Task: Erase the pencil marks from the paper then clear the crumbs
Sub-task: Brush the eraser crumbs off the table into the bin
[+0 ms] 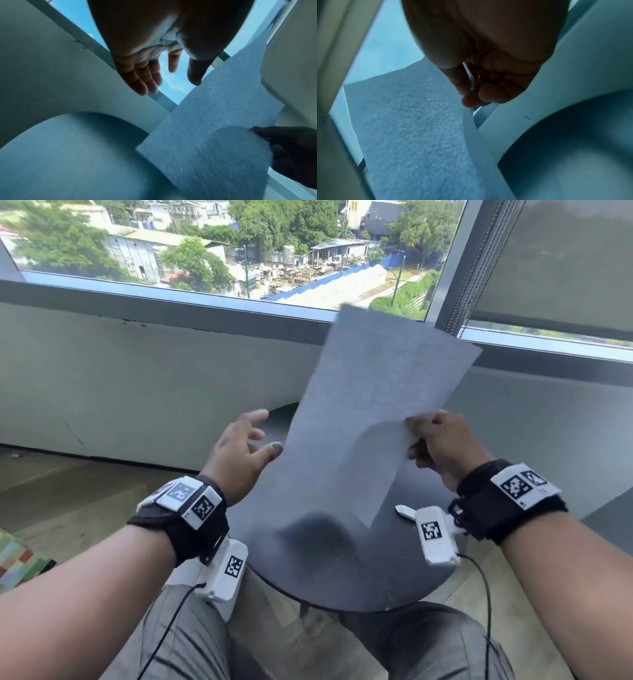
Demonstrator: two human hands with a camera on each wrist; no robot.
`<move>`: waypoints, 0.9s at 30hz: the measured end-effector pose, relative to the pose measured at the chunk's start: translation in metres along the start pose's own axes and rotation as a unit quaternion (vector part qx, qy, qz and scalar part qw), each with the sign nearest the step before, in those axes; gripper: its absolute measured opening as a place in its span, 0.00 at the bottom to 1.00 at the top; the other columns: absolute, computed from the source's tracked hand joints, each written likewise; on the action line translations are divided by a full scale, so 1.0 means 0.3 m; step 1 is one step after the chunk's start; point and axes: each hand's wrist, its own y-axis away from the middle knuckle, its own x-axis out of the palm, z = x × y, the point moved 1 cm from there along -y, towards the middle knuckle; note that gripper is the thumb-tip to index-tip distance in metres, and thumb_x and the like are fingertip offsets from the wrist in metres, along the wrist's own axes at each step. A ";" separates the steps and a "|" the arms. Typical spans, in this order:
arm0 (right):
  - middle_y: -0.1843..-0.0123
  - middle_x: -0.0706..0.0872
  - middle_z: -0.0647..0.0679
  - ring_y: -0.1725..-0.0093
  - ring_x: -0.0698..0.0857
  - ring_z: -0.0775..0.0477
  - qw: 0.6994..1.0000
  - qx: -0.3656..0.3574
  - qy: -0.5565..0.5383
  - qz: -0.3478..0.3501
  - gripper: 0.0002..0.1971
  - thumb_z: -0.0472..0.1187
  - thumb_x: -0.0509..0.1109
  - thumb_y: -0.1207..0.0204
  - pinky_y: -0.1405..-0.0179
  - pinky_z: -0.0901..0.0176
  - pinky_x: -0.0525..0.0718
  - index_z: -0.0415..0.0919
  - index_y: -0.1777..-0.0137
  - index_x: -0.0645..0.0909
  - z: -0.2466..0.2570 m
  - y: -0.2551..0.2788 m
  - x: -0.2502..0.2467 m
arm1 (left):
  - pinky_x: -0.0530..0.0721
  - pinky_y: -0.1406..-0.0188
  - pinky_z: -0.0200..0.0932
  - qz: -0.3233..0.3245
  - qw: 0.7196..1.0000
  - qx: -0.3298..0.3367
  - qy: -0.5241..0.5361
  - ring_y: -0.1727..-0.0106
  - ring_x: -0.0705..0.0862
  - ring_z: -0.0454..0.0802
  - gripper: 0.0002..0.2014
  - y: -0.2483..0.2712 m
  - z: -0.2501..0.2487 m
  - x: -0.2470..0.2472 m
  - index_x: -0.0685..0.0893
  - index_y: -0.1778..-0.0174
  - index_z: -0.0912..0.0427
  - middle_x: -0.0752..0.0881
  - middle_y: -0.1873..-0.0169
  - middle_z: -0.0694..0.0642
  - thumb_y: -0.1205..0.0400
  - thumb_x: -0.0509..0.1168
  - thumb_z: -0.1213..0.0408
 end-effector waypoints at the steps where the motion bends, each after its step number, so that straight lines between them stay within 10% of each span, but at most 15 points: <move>1: 0.69 0.81 0.40 0.78 0.81 0.47 0.998 0.028 -0.048 -0.018 0.05 0.38 0.68 0.19 0.81 0.61 0.75 0.37 0.53 0.78 -0.003 -0.020 0.005 | 0.81 0.38 0.49 -0.026 0.999 0.023 -0.016 0.43 0.82 0.50 0.29 -0.008 -0.012 0.004 0.72 0.23 0.41 0.77 0.40 0.51 0.19 0.73 0.57; 6: 0.70 0.82 0.40 0.78 0.85 0.50 0.954 0.162 -0.250 -0.043 0.06 0.35 0.60 0.15 0.81 0.63 0.82 0.39 0.54 0.73 -0.102 -0.106 0.085 | 0.72 0.24 0.55 0.022 0.984 0.131 -0.115 0.30 0.75 0.54 0.34 -0.023 -0.012 0.064 0.66 0.19 0.42 0.71 0.31 0.51 0.21 0.71 0.52; 9: 0.64 0.83 0.37 0.76 0.87 0.49 0.937 0.203 -0.283 -0.028 0.07 0.36 0.57 0.13 0.79 0.61 0.85 0.39 0.54 0.72 -0.188 -0.152 0.161 | 0.62 0.19 0.45 0.168 0.957 0.108 -0.211 0.19 0.65 0.51 0.38 -0.043 0.027 0.146 0.57 0.15 0.40 0.63 0.20 0.49 0.18 0.70 0.53; 14: 0.55 0.85 0.38 0.59 0.90 0.41 0.939 0.243 -0.241 0.037 0.05 0.40 0.62 0.14 0.68 0.54 0.89 0.39 0.48 0.76 -0.270 -0.203 0.215 | 0.59 0.16 0.55 0.294 0.886 0.041 -0.355 0.12 0.52 0.50 0.42 -0.167 0.125 0.256 0.41 0.14 0.34 0.45 0.12 0.45 0.16 0.63 0.55; 19: 0.54 0.86 0.43 0.65 0.83 0.45 0.965 0.178 0.124 0.145 0.15 0.51 0.71 0.20 0.69 0.57 0.78 0.39 0.47 0.78 -0.277 -0.188 0.098 | 0.69 0.21 0.56 0.363 0.834 -0.035 -0.413 0.19 0.67 0.64 0.31 -0.258 0.138 0.324 0.58 0.14 0.53 0.62 0.20 0.63 0.15 0.57 0.63; 23: 0.54 0.81 0.55 0.53 0.82 0.49 0.765 0.026 0.585 0.270 0.18 0.62 0.73 0.33 0.52 0.53 0.82 0.53 0.51 0.76 -0.341 -0.101 -0.055 | 0.77 0.33 0.59 0.359 0.815 -0.026 -0.453 0.33 0.76 0.68 0.20 -0.301 0.164 0.346 0.70 0.31 0.52 0.68 0.30 0.60 0.20 0.55 0.62; 27: 0.53 0.79 0.55 0.53 0.80 0.49 0.786 -0.016 0.548 0.286 0.10 0.53 0.68 0.22 0.55 0.57 0.76 0.53 0.48 0.71 -0.373 -0.022 -0.080 | 0.73 0.28 0.63 0.347 0.805 -0.037 -0.479 0.25 0.68 0.72 0.26 -0.321 0.176 0.364 0.63 0.23 0.37 0.60 0.19 0.54 0.19 0.56 0.54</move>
